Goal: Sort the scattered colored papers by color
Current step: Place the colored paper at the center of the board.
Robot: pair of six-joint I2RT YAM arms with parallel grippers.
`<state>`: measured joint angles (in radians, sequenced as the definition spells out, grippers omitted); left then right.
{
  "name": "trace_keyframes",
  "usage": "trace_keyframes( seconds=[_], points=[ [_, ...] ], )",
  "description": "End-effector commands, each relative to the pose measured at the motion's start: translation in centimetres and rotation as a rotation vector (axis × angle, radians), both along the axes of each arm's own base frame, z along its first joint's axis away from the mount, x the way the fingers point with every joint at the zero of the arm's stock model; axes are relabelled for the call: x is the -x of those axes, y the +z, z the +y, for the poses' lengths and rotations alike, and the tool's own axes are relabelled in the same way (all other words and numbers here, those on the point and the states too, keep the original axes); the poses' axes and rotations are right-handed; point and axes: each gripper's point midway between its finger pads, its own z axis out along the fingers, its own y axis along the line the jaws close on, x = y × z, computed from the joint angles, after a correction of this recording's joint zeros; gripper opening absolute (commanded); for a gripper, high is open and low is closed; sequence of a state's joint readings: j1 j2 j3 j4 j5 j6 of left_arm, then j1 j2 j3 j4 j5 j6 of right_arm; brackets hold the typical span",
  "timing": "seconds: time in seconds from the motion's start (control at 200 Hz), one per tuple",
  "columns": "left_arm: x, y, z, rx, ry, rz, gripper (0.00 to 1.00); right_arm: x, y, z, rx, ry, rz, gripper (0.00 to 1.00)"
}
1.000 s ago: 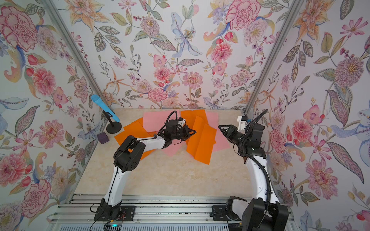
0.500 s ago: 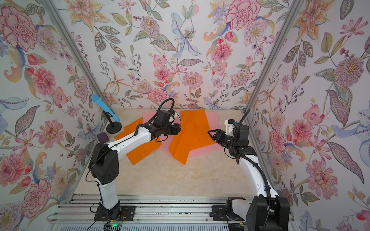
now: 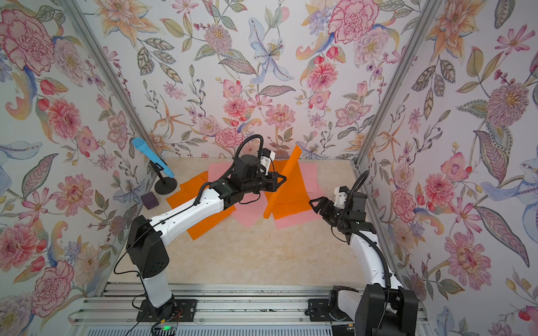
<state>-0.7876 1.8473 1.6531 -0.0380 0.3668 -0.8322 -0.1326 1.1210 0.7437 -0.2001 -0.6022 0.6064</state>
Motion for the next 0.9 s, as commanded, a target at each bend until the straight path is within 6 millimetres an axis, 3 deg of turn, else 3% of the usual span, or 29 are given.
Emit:
trace_keyframes(
  seconds=[0.0,0.115,0.135,0.24,0.38,0.52,0.676,0.896],
  points=[
    [0.6,2.0,-1.2,0.206,0.018,0.045,0.00,0.9,0.7,-2.6,0.016,-0.114,-0.002,0.81],
    [2.0,0.7,-0.5,0.410,0.043,0.140,0.00,1.0,1.2,-4.3,-0.007,-0.187,0.002,0.82],
    [2.4,-0.5,-0.3,0.431,0.045,0.169,0.00,0.9,1.4,-4.4,-0.010,-0.190,-0.001,0.83],
    [4.2,-4.4,-0.1,0.512,0.051,0.265,0.00,0.9,2.1,-4.1,-0.017,-0.186,-0.016,0.83],
    [6.5,-7.6,-0.1,0.574,0.084,0.297,0.00,1.2,2.4,-3.1,-0.022,-0.145,-0.028,0.83],
    [8.4,-11.6,0.4,0.564,0.184,0.299,0.00,1.8,1.2,-0.6,-0.002,-0.068,-0.013,0.83],
    [9.9,-14.3,1.0,0.747,0.240,0.381,0.00,3.1,-0.1,1.6,0.029,0.005,0.010,0.83],
    [10.5,-18.1,2.8,0.721,0.330,0.428,0.00,5.6,-3.6,2.6,0.062,0.045,0.086,0.83]
  ],
)
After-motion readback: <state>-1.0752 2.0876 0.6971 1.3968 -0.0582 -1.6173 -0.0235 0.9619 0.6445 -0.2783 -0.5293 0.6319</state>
